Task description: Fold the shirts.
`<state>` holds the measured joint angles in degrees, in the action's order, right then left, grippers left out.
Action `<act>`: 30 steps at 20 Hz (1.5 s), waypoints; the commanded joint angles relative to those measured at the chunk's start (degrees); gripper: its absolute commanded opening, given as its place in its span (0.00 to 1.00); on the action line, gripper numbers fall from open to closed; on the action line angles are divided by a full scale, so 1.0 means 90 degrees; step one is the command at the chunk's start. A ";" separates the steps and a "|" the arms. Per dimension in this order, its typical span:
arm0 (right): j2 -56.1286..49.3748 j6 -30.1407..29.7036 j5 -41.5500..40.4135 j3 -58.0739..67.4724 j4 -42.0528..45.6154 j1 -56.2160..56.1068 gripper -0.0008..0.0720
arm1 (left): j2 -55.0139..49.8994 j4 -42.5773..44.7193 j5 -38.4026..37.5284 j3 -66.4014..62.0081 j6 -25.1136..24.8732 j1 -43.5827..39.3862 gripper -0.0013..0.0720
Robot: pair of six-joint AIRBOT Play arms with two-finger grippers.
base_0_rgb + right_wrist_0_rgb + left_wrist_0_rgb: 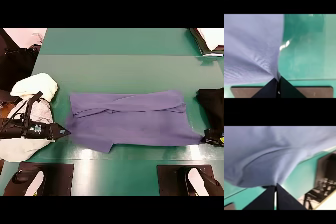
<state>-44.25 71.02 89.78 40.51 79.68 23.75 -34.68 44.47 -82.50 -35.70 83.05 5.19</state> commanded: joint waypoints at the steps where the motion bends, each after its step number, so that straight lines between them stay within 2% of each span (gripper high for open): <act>1: -0.0136 0.0131 -0.0503 0.0240 -0.0665 -0.0508 0.03 | -0.0459 -0.0418 0.0755 -0.0046 -0.0384 0.0002 0.05; 6: -0.1671 0.0673 -0.1418 0.1637 -0.0733 -0.1350 0.03 | -0.2465 -0.0415 0.1766 -0.1207 -0.1093 0.0002 0.05; 11: -0.3196 0.0741 -0.1535 0.2941 -0.0741 -0.1647 0.03 | -0.4184 -0.0420 0.2191 -0.2472 -0.1253 0.0002 0.05; 16: -0.4296 0.0826 -0.1562 0.3908 -0.0891 -0.1647 0.03 | -0.5180 -0.0423 0.2351 -0.3169 -0.1447 0.0002 0.05; 17: -0.4476 0.0835 -0.1705 0.4039 -0.1149 -0.1647 0.04 | -0.5263 -0.0454 0.2455 -0.3196 -0.1443 0.0002 0.11; 18: -0.4673 0.0840 -0.1933 0.4180 -0.1547 -0.1639 0.24 | -0.5304 -0.0491 0.2633 -0.3196 -0.1440 0.0002 0.55; 19: -0.4872 0.0838 -0.2220 0.4320 -0.1962 -0.1593 0.67 | -0.5306 -0.0576 0.2788 -0.3196 -0.1389 0.0002 0.77; 20: -0.5034 0.0835 -0.2424 0.4456 -0.2329 -0.1593 0.82 | -0.5306 -0.0678 0.2837 -0.3232 -0.1377 0.0002 0.77; 21: -0.5173 0.0828 -0.2455 0.4634 -0.2470 -0.1552 0.82 | -0.5306 -0.0709 0.2788 -0.3317 -0.1377 0.0002 0.77; 23: -0.5265 0.0619 -0.1977 0.4838 -0.2395 -0.1443 0.82 | -0.5306 -0.0707 0.2297 -0.3589 -0.1399 0.0002 0.77; 24: -0.5238 0.0440 -0.1702 0.4789 -0.2334 -0.1336 0.82 | -0.5304 -0.0707 0.2047 -0.3665 -0.1399 0.0002 0.67; 25: -0.5224 0.0243 -0.1401 0.4687 -0.2358 -0.1202 0.82 | -0.5304 -0.0721 0.1831 -0.3694 -0.1443 0.0002 0.36; 26: -0.5224 0.0051 -0.1117 0.4568 -0.2351 -0.1037 0.82 | -0.5306 -0.0726 0.1695 -0.3691 -0.1520 0.0002 0.09; 27: -0.5224 -0.0114 -0.0879 0.4384 -0.2356 -0.0835 0.81 | -0.5306 -0.0726 0.1598 -0.3691 -0.1610 0.0002 0.05; 30: -0.5234 -0.0478 -0.0748 0.3655 -0.2368 -0.0304 0.82 | -0.5306 -0.0738 0.1547 -0.3689 -0.1603 0.0000 0.05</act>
<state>-91.07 71.02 79.64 77.78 59.07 17.10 -82.37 38.06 -66.46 -68.55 69.21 5.19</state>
